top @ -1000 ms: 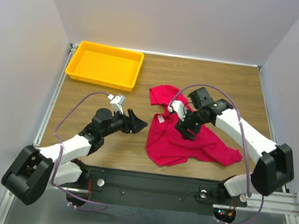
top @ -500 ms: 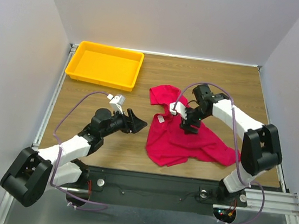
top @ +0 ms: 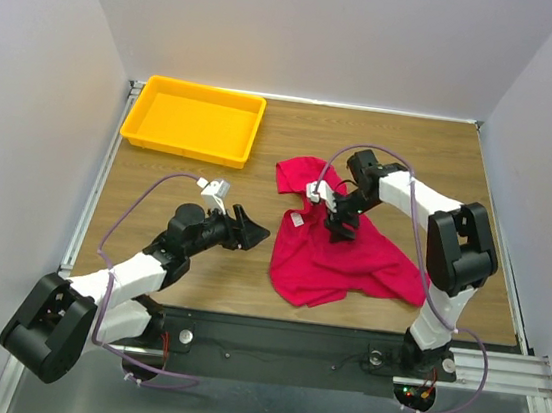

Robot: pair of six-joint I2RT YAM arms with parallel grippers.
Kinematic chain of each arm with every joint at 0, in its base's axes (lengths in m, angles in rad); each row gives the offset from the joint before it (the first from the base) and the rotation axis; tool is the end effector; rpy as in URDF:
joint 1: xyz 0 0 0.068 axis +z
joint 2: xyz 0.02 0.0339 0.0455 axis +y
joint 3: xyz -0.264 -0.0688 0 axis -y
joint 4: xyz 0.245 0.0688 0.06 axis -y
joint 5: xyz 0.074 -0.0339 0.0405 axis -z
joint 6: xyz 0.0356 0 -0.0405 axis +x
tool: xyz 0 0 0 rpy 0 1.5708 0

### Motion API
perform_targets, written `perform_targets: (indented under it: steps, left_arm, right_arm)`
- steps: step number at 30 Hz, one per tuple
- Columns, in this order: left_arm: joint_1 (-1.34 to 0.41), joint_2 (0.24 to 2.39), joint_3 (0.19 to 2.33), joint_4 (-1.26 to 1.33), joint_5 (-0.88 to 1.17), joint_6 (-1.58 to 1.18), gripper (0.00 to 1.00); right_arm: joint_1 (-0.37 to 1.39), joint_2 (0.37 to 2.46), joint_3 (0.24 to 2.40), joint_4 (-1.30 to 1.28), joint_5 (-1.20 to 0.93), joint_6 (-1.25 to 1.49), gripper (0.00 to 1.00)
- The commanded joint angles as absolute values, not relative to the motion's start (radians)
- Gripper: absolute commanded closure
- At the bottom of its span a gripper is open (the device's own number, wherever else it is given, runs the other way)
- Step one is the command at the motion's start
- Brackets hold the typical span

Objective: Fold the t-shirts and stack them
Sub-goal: Flatten the tshirt out

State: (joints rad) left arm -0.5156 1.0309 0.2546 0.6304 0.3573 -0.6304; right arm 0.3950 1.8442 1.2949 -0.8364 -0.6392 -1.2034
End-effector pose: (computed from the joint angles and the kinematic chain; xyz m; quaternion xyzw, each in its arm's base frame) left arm 0.1743 -0.1131 0.1955 0.0732 0.7502 -0.4618 0.4676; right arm 0.3153 0.1545 0.1901 -0.6978 0.6383 0.2531 0.2037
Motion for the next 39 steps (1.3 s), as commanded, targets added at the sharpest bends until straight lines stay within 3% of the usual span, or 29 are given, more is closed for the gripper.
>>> perform_targets:
  steps: [1, 6, 8, 12, 19, 23, 24, 28, 39]
  left_arm:
    - [-0.518, 1.009, 0.249, 0.675, 0.353, -0.624, 0.21]
    - [-0.518, 1.006, 0.247, 0.676, 0.351, -0.627, 0.21]
    - [-0.52, 1.006, 0.245, 0.676, 0.351, -0.627, 0.21]
    - [-0.519, 1.005, 0.242, 0.676, 0.354, -0.627, 0.21]
    - [-0.518, 0.999, 0.241, 0.676, 0.353, -0.629, 0.21]
    - [-0.519, 1.0, 0.244, 0.676, 0.356, -0.629, 0.21]
    - [-0.518, 0.997, 0.242, 0.676, 0.356, -0.63, 0.21]
    - [-0.52, 0.994, 0.241, 0.676, 0.356, -0.629, 0.21]
    - [-0.52, 0.991, 0.236, 0.675, 0.354, -0.632, 0.21]
  right_arm:
    - [0.402, 1.878, 1.347, -0.821, -0.67, -1.183, 0.32]
    - [0.403, 1.904, 1.345, -0.822, -0.67, -1.172, 0.36]
    - [0.403, 1.902, 1.339, -0.824, -0.673, -1.161, 0.42]
    - [0.402, 1.862, 1.321, -0.825, -0.681, -1.146, 0.71]
    - [0.402, 1.747, 1.319, -0.822, -0.664, -1.085, 0.87]
    - [0.4, 1.714, 1.327, -0.818, -0.669, -1.032, 0.82]
    - [0.4, 1.71, 1.321, -0.819, -0.673, -1.023, 0.68]
    - [0.402, 1.718, 1.266, -0.844, -0.729, -1.029, 0.5]
    - [0.448, 1.833, 1.244, -0.87, -0.703, -1.083, 0.42]
